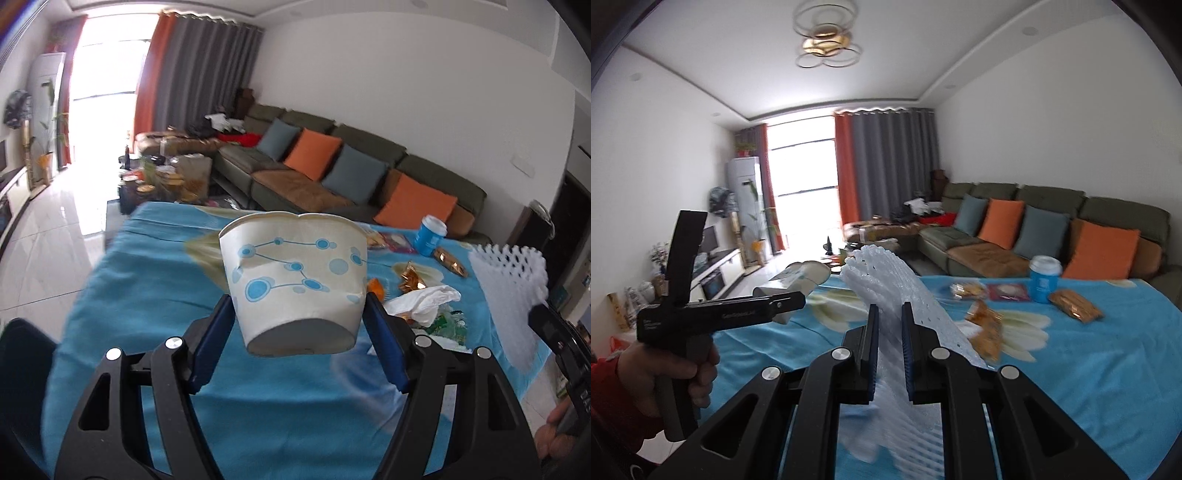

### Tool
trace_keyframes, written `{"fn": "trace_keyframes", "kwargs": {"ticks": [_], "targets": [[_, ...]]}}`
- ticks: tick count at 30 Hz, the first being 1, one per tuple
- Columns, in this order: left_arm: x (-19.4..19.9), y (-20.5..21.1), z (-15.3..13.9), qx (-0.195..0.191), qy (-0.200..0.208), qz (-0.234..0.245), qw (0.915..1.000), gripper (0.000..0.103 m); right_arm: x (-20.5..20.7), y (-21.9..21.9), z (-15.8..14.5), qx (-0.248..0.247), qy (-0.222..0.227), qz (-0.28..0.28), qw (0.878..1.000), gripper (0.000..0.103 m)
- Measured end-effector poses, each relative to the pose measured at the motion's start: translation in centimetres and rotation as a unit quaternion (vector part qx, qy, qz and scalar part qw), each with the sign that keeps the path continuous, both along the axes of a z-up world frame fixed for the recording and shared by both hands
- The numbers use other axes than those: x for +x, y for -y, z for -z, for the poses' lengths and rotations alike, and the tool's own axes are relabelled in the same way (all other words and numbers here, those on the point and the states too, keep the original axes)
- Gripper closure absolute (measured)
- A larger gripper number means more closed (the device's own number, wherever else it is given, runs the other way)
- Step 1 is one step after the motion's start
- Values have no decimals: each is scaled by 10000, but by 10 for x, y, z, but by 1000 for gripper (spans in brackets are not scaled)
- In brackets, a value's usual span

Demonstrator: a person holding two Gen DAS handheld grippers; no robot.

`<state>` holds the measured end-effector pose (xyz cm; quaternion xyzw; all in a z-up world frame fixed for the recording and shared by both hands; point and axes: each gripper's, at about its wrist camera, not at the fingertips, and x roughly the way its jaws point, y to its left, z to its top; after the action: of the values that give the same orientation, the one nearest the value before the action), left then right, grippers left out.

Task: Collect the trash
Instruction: 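Carry the cup and foam netting to the teal bin and release both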

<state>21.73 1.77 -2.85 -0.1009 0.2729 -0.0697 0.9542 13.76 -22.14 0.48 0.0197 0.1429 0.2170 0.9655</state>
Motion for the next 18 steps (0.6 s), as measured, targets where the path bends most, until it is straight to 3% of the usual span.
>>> {"fn": "trace_keyframes", "kwargs": {"ticks": [8, 18], "targets": [[-64, -73, -10, -69, 158, -752, 9970, 33, 22, -61, -1, -167, -185, -814, 9964, 93], [-136, -159, -18, -18, 289, -1756, 9840, 33, 36, -158, -8, -410, -264, -1895, 9807, 93]]}}
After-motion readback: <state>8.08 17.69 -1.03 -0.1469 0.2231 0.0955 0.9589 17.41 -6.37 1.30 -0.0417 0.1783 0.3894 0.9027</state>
